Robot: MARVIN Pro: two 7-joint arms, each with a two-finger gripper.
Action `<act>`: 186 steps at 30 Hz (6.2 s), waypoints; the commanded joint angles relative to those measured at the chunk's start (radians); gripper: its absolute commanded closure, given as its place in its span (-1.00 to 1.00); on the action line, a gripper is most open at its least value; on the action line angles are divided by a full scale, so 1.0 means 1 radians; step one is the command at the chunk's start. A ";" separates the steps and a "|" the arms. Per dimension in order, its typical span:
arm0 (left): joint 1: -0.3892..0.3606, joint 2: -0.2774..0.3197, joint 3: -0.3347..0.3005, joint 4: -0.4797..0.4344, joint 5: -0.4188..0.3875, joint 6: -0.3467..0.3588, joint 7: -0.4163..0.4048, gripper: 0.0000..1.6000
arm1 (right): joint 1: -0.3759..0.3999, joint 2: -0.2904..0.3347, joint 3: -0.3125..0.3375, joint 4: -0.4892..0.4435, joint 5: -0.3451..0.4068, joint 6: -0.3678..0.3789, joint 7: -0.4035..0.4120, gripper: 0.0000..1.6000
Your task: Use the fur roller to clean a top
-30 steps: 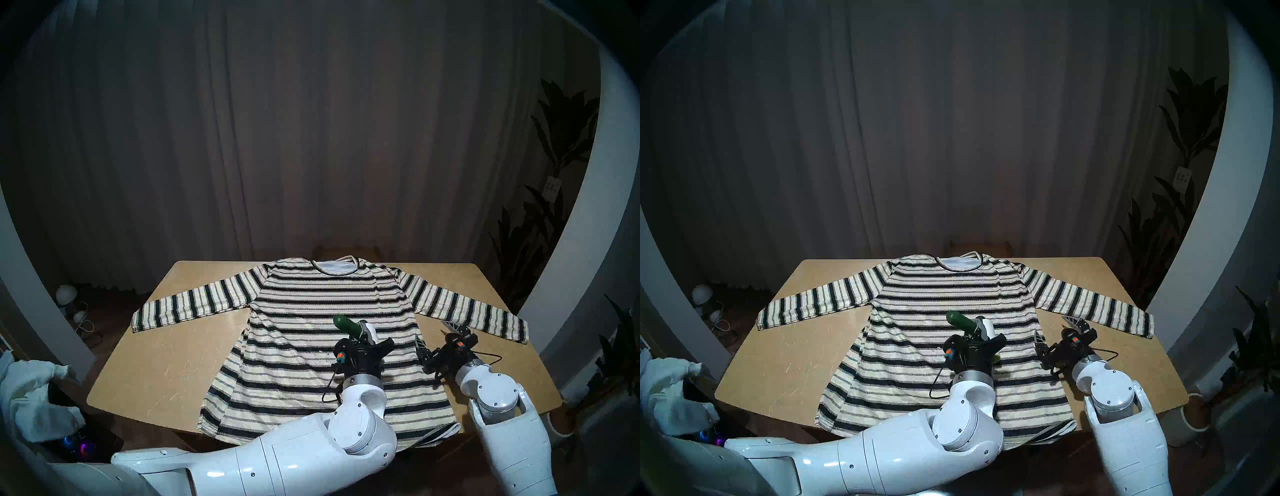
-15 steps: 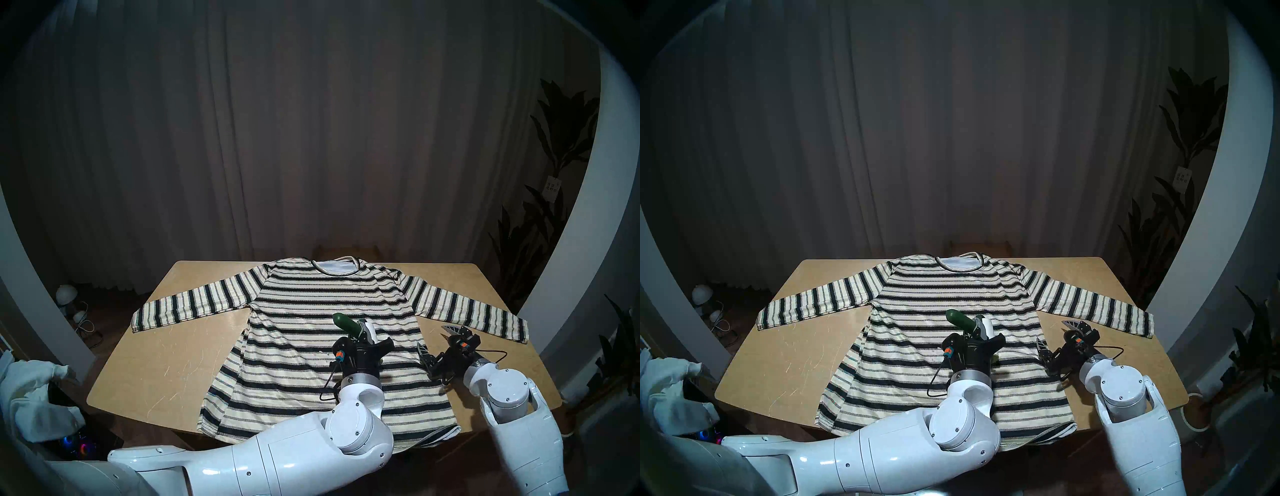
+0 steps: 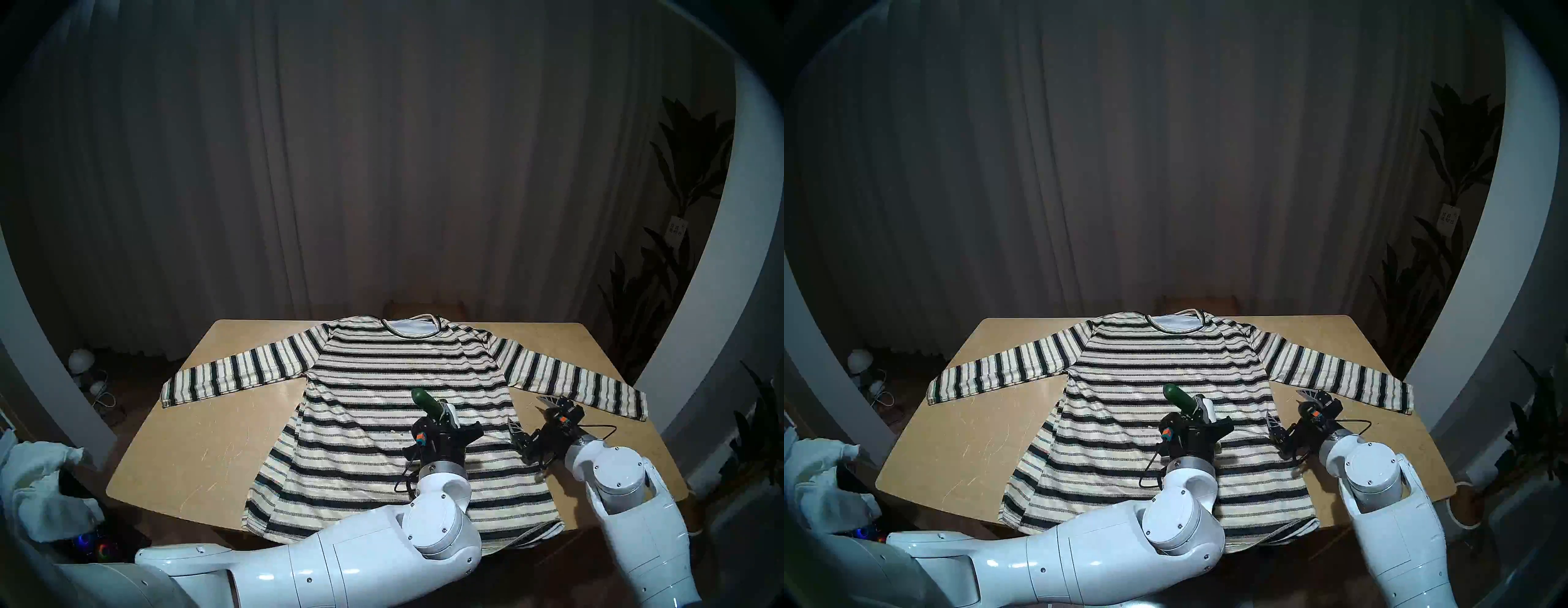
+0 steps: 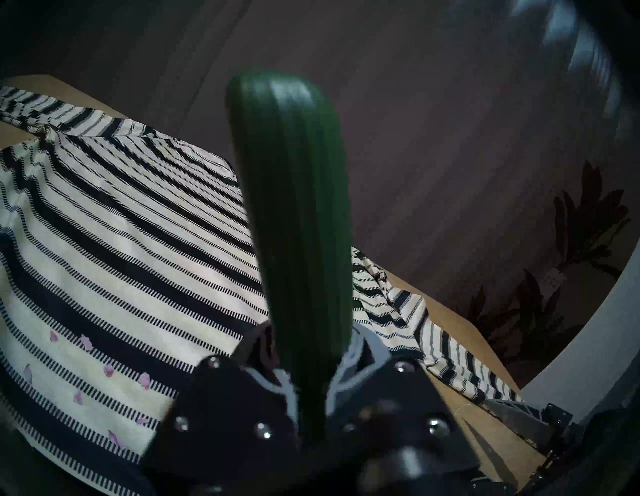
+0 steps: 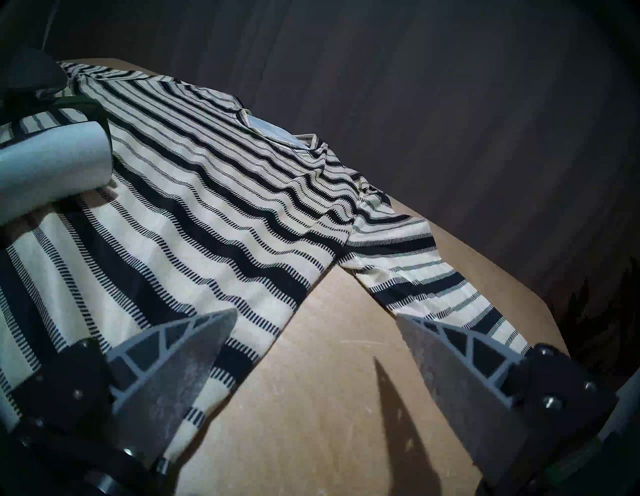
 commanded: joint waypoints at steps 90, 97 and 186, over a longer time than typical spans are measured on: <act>0.108 0.310 -0.173 -0.234 -0.155 0.007 0.122 1.00 | -0.054 0.085 -0.071 0.166 -0.031 0.024 -0.100 -1.00; 0.108 0.361 -0.196 -0.243 -0.162 0.011 0.126 1.00 | -0.056 0.081 -0.080 0.168 -0.027 0.024 -0.107 -1.00; 0.244 0.874 -0.479 -0.468 -0.488 -0.272 -0.110 1.00 | -0.053 0.029 -0.145 0.148 -0.037 0.003 -0.306 -1.00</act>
